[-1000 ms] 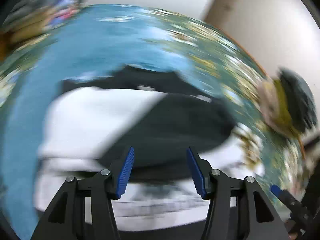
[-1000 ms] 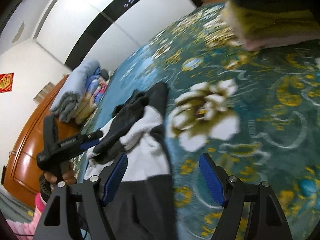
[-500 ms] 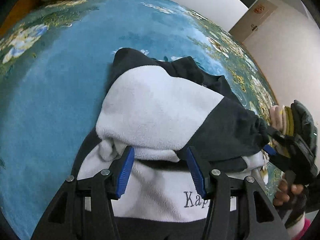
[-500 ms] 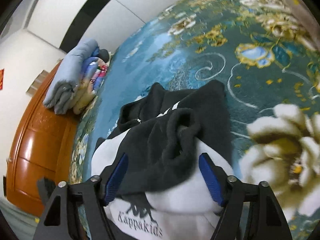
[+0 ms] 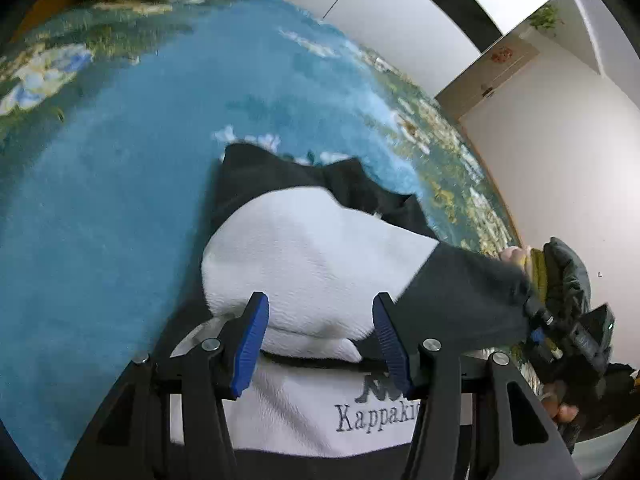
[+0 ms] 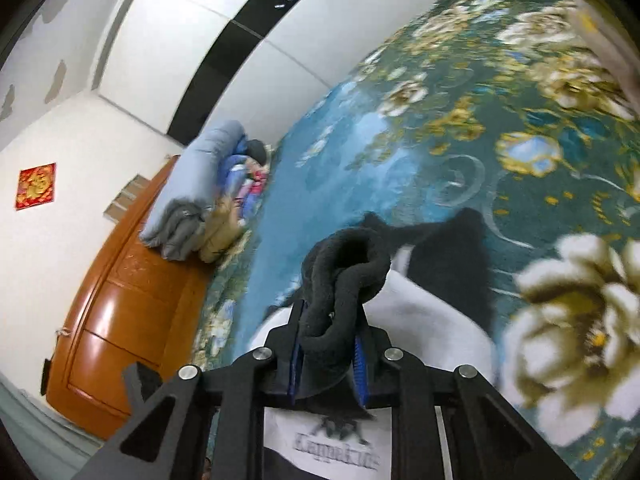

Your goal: Fold clothes

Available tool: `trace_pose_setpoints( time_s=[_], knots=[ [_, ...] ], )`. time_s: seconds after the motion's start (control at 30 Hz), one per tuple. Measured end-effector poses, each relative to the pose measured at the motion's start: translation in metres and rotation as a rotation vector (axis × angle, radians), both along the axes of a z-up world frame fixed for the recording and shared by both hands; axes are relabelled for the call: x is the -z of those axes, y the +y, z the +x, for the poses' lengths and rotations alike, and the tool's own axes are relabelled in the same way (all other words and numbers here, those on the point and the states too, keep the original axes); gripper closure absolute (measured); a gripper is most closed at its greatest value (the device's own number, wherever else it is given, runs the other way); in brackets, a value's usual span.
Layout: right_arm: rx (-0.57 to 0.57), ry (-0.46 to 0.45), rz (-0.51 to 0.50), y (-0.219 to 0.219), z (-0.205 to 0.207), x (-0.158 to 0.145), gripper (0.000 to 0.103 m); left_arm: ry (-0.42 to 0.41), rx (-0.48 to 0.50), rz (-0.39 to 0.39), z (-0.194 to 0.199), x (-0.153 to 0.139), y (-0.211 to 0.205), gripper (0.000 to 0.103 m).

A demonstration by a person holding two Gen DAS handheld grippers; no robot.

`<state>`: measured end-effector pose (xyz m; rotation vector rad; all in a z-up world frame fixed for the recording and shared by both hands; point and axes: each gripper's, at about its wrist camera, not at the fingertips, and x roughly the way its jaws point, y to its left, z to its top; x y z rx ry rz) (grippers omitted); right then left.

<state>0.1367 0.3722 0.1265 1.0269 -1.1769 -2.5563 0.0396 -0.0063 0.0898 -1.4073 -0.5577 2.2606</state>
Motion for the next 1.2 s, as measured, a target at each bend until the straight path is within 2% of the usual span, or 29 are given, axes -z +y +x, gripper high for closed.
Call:
trace_pose_setpoints(
  time_s=[0.13,0.27,0.4,0.5,0.63,0.73,0.83,0.93,1.07,1.13,1.2],
  knots=[
    [0.053,-0.195,0.016,0.014,0.0,0.051,0.081,-0.054,-0.013,-0.006,-0.007,0.018,0.004,0.048],
    [0.043,-0.188,0.035,0.013,0.001,0.045,0.081,-0.051,-0.014,-0.017,-0.005,0.019,0.004,0.048],
    [0.037,-0.178,0.067,0.011,0.001,0.036,0.073,-0.031,-0.002,-0.045,0.0,0.01,0.003,0.048],
    [0.06,-0.146,0.223,0.007,0.003,0.009,0.07,-0.032,0.007,-0.079,0.0,0.014,0.006,0.048],
    [-0.044,-0.088,0.285,-0.015,-0.011,-0.006,0.07,-0.027,-0.005,-0.1,0.002,0.019,0.012,0.048],
    [-0.113,-0.092,0.279,-0.027,-0.021,0.006,0.068,-0.021,0.007,-0.12,0.003,0.02,0.014,0.048],
    [-0.083,-0.17,0.257,-0.018,-0.027,0.031,0.068,-0.03,0.014,-0.106,0.002,0.023,0.012,0.048],
    [-0.073,-0.24,0.207,-0.007,-0.034,0.054,0.073,-0.053,0.019,-0.097,0.0,0.028,0.012,0.048],
    [-0.135,-0.23,0.281,-0.018,-0.032,0.04,0.07,-0.066,0.014,-0.092,0.002,0.028,0.011,0.048],
    [-0.134,-0.196,0.267,-0.019,-0.019,0.029,0.067,-0.092,0.016,-0.067,0.006,0.025,0.006,0.048],
    [-0.13,-0.157,0.217,-0.015,0.0,0.022,0.058,-0.101,0.016,-0.033,0.011,0.019,-0.004,0.048]
  ],
)
